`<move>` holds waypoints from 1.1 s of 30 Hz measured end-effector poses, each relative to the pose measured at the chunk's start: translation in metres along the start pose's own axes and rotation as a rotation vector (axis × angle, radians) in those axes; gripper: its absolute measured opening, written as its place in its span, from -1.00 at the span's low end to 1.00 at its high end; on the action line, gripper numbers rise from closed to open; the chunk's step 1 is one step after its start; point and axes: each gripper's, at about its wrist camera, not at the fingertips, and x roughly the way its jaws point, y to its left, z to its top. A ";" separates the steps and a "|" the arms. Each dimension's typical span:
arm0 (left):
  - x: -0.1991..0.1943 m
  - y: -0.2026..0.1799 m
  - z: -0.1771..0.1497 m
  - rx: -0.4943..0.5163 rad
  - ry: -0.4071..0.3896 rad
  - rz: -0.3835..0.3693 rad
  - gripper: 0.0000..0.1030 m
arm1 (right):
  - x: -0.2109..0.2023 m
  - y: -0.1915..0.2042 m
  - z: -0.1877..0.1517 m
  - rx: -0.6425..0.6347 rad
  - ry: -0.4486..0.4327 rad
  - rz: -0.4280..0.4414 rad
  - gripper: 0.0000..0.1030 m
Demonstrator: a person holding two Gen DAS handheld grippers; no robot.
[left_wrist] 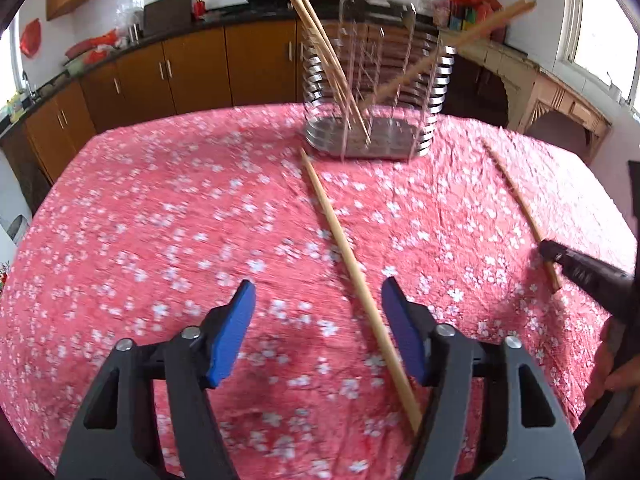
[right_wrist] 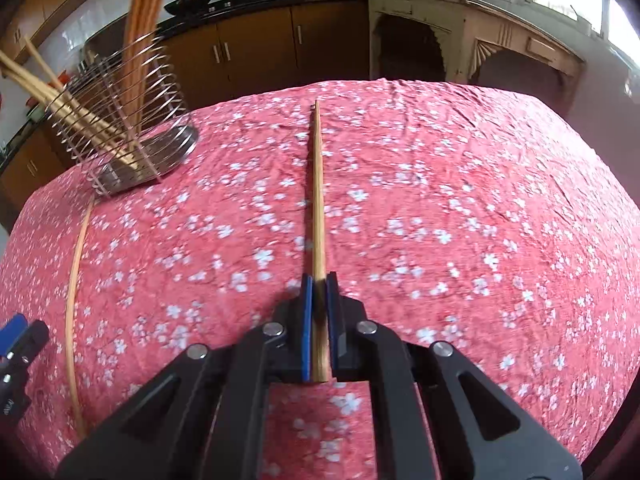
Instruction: Organize utensils
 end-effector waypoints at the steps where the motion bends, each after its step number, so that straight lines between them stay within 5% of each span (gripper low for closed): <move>1: 0.007 -0.004 0.000 0.001 0.024 -0.002 0.06 | 0.000 -0.005 0.001 0.004 0.001 0.006 -0.85; 3: 0.017 -0.010 -0.001 0.010 0.055 0.014 -0.09 | 0.000 -0.007 0.001 -0.007 0.000 0.020 -0.85; 6: 0.019 -0.016 0.000 0.045 0.028 0.052 -0.71 | 0.001 -0.002 0.001 -0.051 -0.003 0.054 -0.85; 8: 0.021 -0.004 0.005 0.023 0.040 0.061 -0.85 | 0.004 0.004 0.002 -0.076 -0.001 0.085 -0.85; 15: 0.039 0.073 0.030 -0.059 0.035 0.148 -0.86 | 0.012 0.025 0.011 -0.099 -0.006 0.084 -0.85; 19: 0.042 0.101 0.035 -0.088 0.031 0.080 -0.85 | 0.015 0.026 0.014 -0.099 0.000 0.090 -0.81; 21: 0.041 0.105 0.033 -0.097 0.031 0.047 -0.84 | 0.012 0.025 0.011 -0.105 0.003 0.100 -0.64; 23: 0.032 0.109 0.024 -0.078 0.022 0.038 -0.76 | 0.003 0.021 0.002 -0.107 0.002 0.114 -0.52; 26: 0.017 0.117 0.002 -0.073 0.005 0.016 -0.18 | -0.005 0.018 -0.009 -0.121 -0.004 0.121 -0.50; 33: 0.006 0.118 -0.016 -0.080 0.002 -0.013 -0.18 | -0.011 0.027 -0.017 -0.174 -0.018 0.103 -0.52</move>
